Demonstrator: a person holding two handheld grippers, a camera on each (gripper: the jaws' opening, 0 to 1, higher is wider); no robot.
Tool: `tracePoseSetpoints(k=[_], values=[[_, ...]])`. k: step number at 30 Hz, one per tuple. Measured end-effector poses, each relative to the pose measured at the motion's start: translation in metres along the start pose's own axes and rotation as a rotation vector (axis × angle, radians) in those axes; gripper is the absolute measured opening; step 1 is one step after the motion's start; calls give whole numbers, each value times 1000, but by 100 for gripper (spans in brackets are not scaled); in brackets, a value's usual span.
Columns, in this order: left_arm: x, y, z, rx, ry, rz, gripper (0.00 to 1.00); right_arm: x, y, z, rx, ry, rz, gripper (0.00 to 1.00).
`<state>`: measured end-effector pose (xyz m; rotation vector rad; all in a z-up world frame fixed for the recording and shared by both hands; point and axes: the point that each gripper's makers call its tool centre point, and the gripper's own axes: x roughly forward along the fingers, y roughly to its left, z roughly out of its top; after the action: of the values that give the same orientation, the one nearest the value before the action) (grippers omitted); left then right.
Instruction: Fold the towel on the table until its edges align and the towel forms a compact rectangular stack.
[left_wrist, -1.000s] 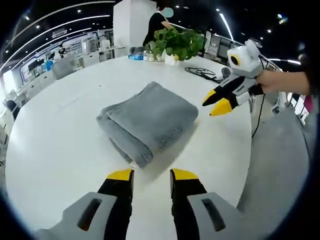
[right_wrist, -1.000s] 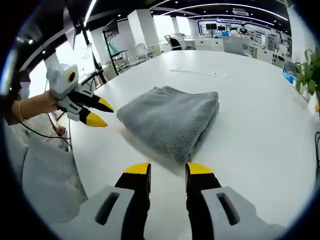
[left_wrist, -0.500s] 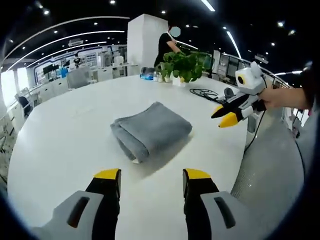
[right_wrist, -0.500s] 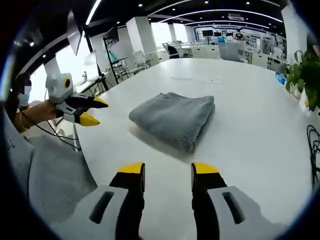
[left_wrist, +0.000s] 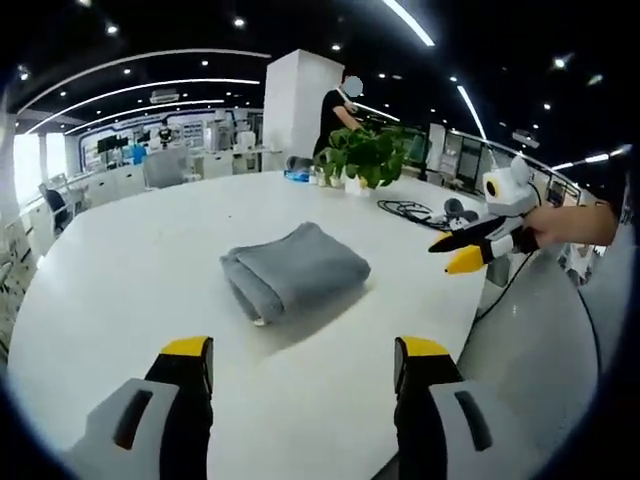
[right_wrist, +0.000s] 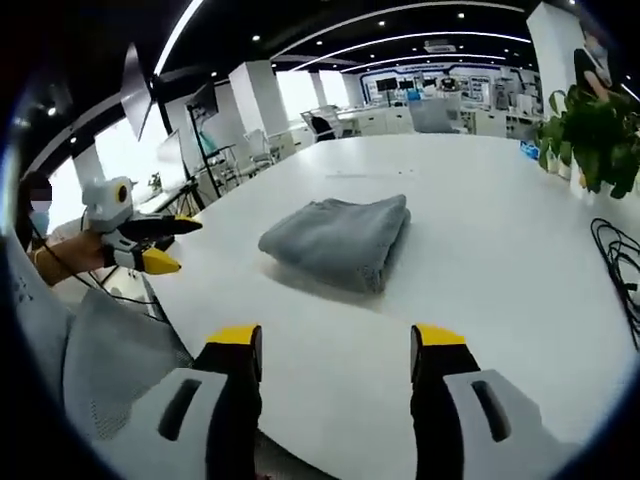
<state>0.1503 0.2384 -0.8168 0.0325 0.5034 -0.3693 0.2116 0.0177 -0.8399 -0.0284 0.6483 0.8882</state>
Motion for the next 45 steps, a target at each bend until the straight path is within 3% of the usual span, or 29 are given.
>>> tracePoseSetpoints(k=[9, 14, 23, 45], values=[[-3, -4, -8, -37, 17, 11, 91, -3, 0, -4, -18, 2, 2, 74], [-4, -2, -5, -99, -24, 42, 91, -4, -3, -1, 2, -19, -9, 78], [-6, 2, -8, -86, 5, 65, 97, -7, 0, -3, 15, -33, -14, 83], [-4, -5, -18, -94, 54, 40, 96, -10, 11, -7, 32, -35, -3, 86]])
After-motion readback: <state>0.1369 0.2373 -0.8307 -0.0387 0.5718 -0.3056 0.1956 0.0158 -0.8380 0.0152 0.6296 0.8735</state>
